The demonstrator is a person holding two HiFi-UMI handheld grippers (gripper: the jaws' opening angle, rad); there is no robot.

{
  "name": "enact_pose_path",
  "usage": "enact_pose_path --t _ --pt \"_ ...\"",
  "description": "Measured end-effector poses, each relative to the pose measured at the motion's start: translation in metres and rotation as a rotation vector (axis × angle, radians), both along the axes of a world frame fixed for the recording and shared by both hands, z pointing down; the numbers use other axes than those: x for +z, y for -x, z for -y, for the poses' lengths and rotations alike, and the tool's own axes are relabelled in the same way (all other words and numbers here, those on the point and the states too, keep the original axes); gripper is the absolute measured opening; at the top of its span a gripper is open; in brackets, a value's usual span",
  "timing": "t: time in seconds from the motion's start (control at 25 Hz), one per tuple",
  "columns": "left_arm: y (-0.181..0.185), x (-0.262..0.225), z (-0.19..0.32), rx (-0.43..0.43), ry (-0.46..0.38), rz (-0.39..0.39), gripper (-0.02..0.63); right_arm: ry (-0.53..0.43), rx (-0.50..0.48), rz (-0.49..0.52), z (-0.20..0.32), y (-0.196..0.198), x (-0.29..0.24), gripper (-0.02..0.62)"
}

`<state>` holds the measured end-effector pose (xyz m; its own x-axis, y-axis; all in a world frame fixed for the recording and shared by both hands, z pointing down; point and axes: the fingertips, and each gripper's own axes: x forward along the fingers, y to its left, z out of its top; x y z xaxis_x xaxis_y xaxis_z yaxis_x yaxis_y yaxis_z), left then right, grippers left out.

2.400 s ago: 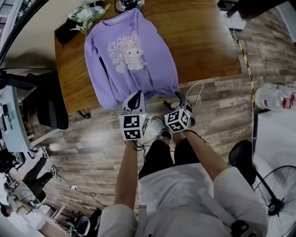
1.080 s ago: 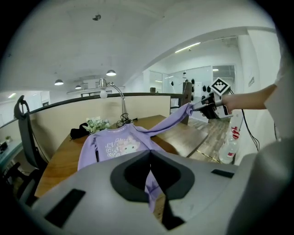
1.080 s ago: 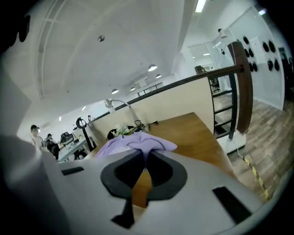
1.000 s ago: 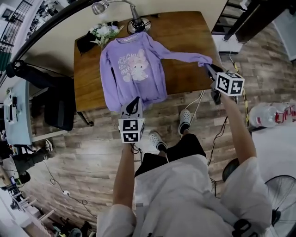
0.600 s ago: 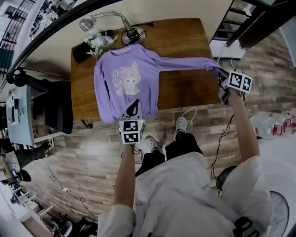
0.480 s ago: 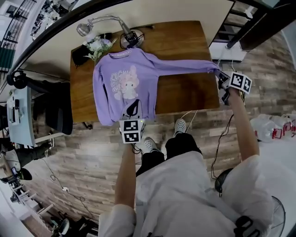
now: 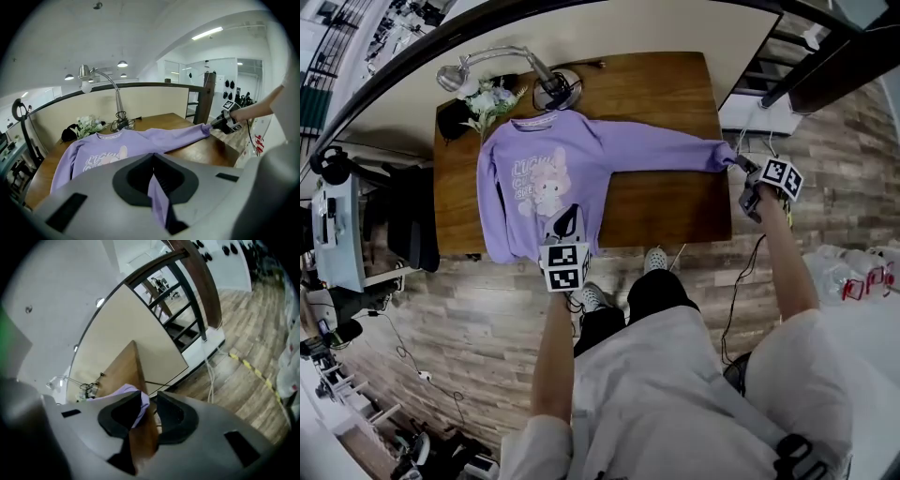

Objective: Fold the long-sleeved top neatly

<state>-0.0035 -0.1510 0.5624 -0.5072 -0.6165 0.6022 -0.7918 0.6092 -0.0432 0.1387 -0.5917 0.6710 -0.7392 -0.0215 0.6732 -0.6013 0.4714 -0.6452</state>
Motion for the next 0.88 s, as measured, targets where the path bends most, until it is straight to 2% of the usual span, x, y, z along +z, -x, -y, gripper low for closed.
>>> enact_pose_path --t 0.08,0.24,0.32,0.36,0.4,0.48,0.56,0.6,0.68,0.76,0.88 --pt "0.001 0.003 0.004 -0.008 0.001 -0.006 0.023 -0.193 -0.022 -0.043 0.017 -0.004 -0.011 0.093" --pt "0.003 0.011 0.013 -0.028 0.0 -0.023 0.023 -0.679 -0.285 -0.025 -0.01 0.041 -0.058 0.074" --pt "0.0 0.014 0.016 -0.037 0.004 -0.027 0.023 -0.907 -0.288 -0.022 -0.021 0.058 -0.086 0.05" --pt "-0.001 0.014 0.016 -0.042 0.005 -0.027 0.023 -0.982 -0.261 -0.016 -0.024 0.063 -0.098 0.031" --pt "-0.001 0.014 0.016 -0.048 0.006 -0.026 0.023 -1.014 -0.247 0.004 -0.03 0.067 -0.106 0.015" --pt "-0.001 0.013 0.011 -0.072 0.006 -0.025 0.023 -0.975 -0.311 0.052 -0.053 0.08 -0.099 0.006" --pt "0.001 0.013 0.003 -0.102 0.005 -0.03 0.023 -0.919 -0.391 -0.014 -0.065 0.083 -0.065 0.006" --pt "0.001 0.012 -0.001 -0.115 0.001 -0.034 0.023 -0.883 -0.38 -0.085 -0.059 0.075 -0.043 0.016" --pt "0.0 0.008 -0.01 -0.141 -0.019 -0.041 0.025 -0.762 -0.272 -0.193 -0.034 0.05 -0.008 0.021" --pt "0.001 0.004 -0.024 -0.172 -0.031 -0.038 0.025 -0.695 -0.186 -0.229 -0.017 0.032 0.001 0.017" --pt "0.006 0.005 -0.055 -0.219 -0.031 -0.028 0.025 -0.794 -0.204 -0.175 -0.024 0.039 -0.026 0.015"
